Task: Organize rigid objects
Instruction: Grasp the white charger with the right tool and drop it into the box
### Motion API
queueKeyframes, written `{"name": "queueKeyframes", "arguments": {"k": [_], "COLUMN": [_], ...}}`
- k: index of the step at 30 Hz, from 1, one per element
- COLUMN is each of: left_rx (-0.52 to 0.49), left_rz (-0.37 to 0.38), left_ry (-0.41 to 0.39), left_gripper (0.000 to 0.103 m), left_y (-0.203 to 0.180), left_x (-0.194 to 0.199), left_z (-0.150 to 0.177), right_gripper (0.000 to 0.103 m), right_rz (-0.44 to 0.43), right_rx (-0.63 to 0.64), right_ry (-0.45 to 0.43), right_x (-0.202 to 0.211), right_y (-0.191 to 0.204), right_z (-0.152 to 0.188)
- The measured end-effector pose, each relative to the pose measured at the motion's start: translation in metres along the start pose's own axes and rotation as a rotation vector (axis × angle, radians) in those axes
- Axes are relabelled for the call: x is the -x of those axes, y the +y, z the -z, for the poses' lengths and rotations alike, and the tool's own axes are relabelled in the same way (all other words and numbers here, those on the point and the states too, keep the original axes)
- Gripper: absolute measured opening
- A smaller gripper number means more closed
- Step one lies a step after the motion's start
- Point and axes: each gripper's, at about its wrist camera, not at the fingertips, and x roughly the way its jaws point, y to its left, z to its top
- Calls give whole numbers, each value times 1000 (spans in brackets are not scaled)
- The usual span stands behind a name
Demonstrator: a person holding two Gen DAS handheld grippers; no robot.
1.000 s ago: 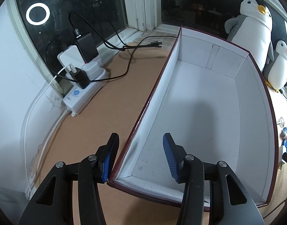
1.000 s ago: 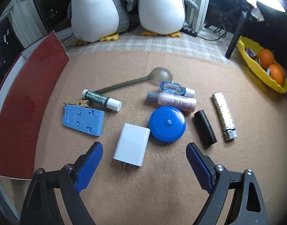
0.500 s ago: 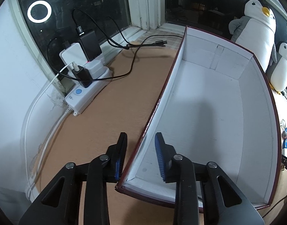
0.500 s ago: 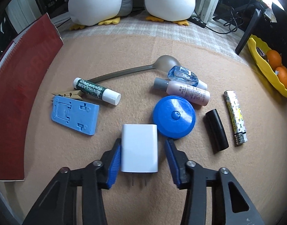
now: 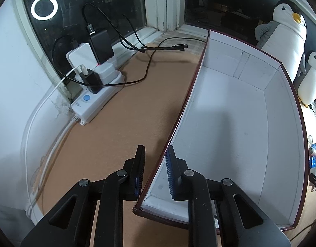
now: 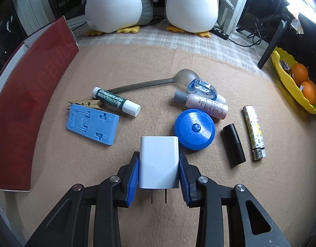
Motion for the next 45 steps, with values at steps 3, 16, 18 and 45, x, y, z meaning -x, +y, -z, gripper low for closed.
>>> {"name": "queueKeyframes", "arguments": {"k": [3,16,18,45], "left_rx": [2,12,13,20], "left_rz": [5,33,36,49], "left_ry": [0,-5,-5,-3], "left_gripper": [18,17,17,17], "left_y": [0,3,3,6], "left_x": [-1,-2,-3,-4], "left_z": [-1,-1,-1,0], "right_gripper": [32,32,32,52], "right_rz": [-26,-228,-251,-258], "right_rx": [11,214,259,461], "right_ry": [-30,-182,-189,-115], "right_x": [18,90,92,44], "right_y": [7,121,147,264], "right_z": [-4,-54,-58,-60]}}
